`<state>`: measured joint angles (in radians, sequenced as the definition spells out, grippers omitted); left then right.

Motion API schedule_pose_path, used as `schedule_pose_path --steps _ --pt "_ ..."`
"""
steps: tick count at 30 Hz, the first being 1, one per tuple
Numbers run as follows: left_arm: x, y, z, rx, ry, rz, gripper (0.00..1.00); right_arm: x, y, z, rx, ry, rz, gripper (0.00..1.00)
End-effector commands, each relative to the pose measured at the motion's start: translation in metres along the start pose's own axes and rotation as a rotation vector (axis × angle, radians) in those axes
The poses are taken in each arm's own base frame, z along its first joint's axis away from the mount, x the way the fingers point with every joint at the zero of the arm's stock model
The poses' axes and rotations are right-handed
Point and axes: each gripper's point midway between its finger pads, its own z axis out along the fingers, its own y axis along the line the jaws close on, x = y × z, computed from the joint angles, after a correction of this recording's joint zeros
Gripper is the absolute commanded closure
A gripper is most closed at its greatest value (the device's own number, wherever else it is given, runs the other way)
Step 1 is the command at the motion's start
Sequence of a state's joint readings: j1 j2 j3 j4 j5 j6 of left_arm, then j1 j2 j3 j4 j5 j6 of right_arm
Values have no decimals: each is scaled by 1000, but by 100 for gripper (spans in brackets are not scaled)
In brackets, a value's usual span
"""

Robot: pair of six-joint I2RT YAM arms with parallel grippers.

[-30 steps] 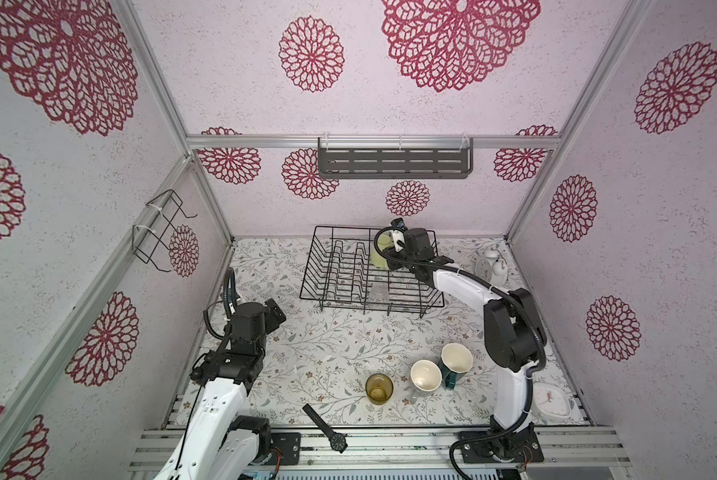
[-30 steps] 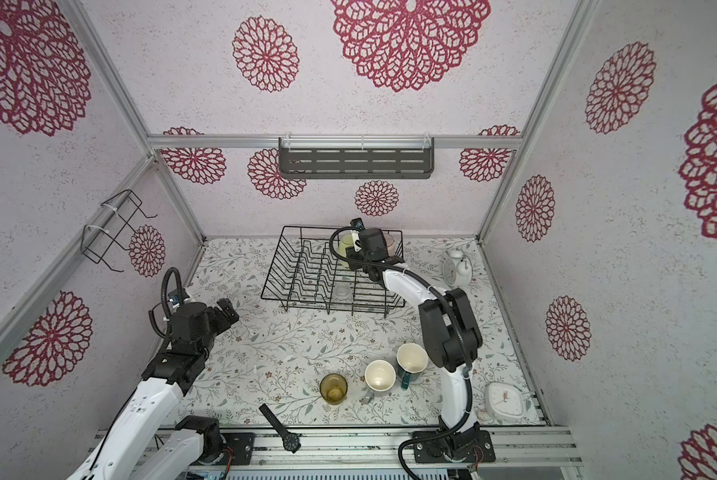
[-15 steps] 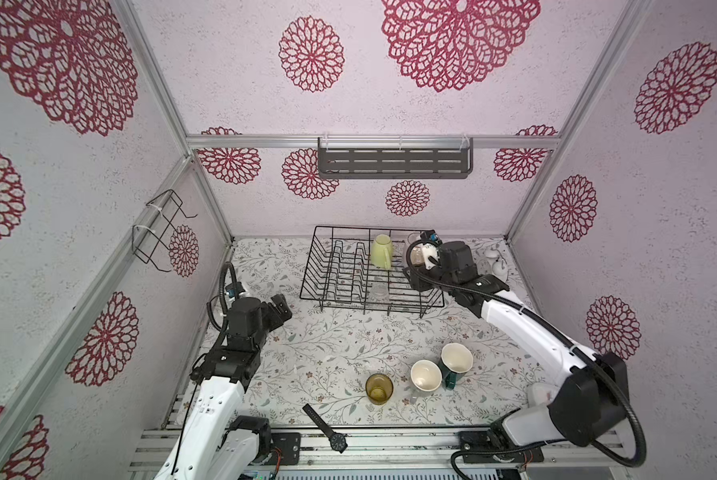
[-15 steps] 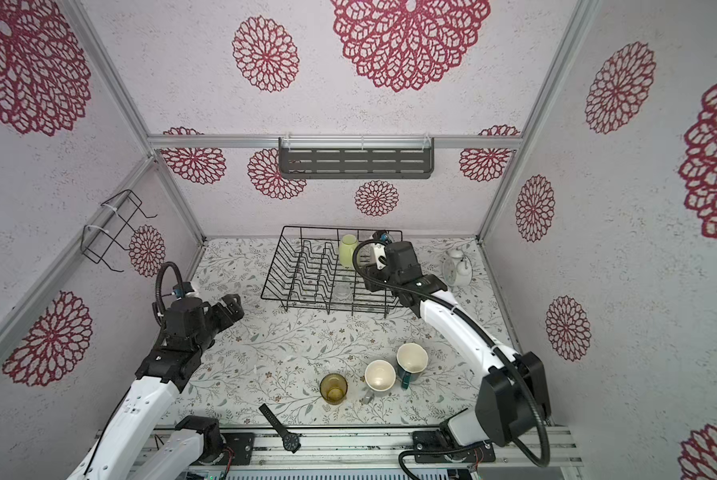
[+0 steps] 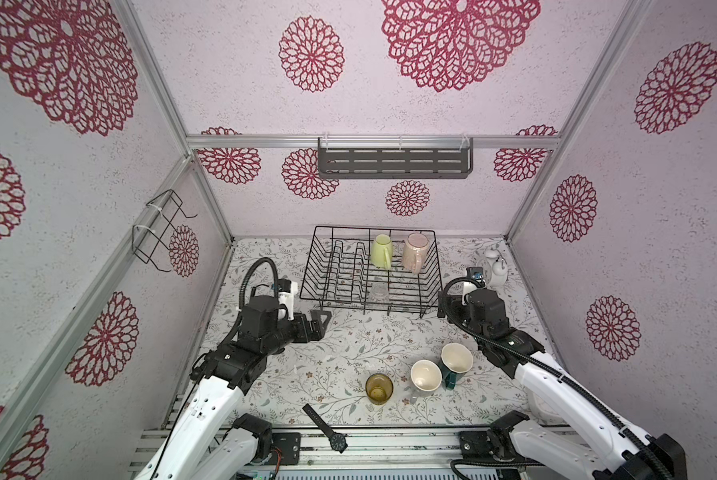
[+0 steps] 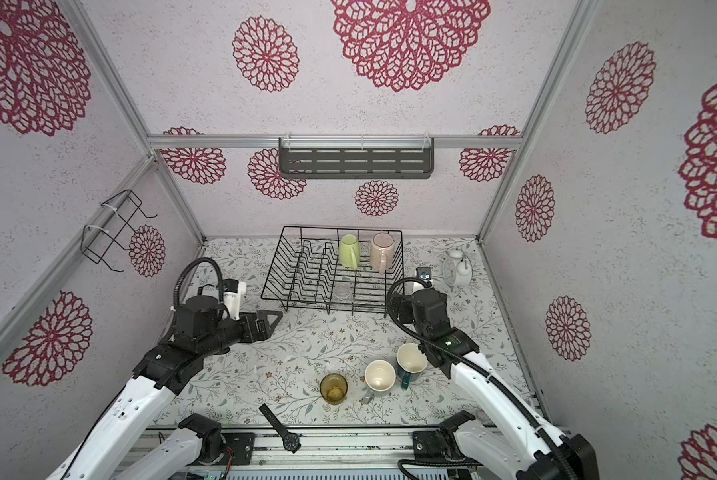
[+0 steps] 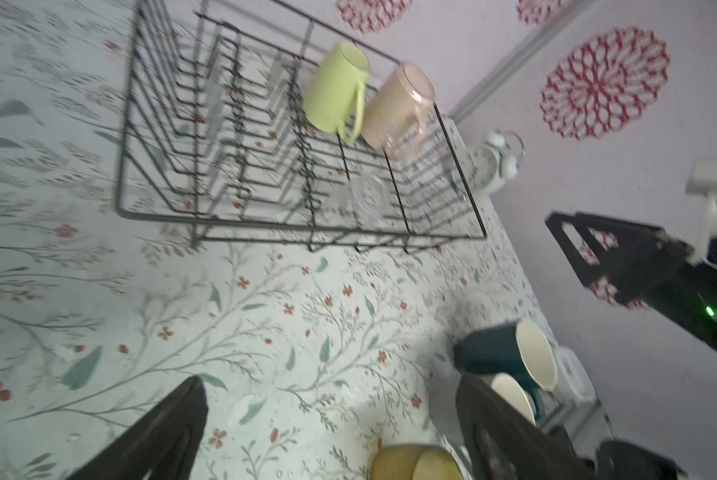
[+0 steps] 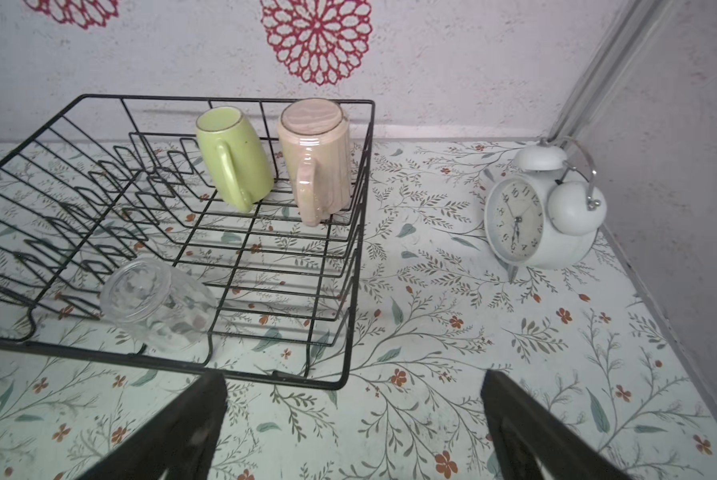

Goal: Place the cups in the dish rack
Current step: 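Open the right gripper and withdraw it while left arm reaches toward amber glass, then grasp the amber textured glass on the table with the left gripper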

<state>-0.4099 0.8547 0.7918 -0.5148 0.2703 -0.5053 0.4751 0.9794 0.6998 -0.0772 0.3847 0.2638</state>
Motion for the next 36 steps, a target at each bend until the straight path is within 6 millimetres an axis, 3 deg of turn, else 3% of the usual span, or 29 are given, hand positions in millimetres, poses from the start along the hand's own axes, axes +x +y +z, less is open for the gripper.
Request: schedule_pose_path --steps 1,3,5,9,12,19,28,36 --pt "19 -44 4 172 117 123 3 -25 -16 1 76 -123 101 1" --pt "43 -73 9 284 230 176 3 -22 -19 3 86 -131 121 1" --pt "65 -87 12 307 330 223 3 -21 -19 2 69 -147 142 1" --pt "103 -99 27 311 484 252 2 -16 -15 1 29 -168 143 1" --pt "126 -109 25 296 603 280 3 -13 -19 -1 43 -162 139 1" --pt "142 -69 51 13 688 392 3 -14 -22 -6 45 -169 122 1" --pt "183 -70 76 37 840 296 1 -21 -22 -11 40 -187 113 1" --pt "190 -59 84 -46 870 326 25 -22 -23 -12 44 -195 117 1"
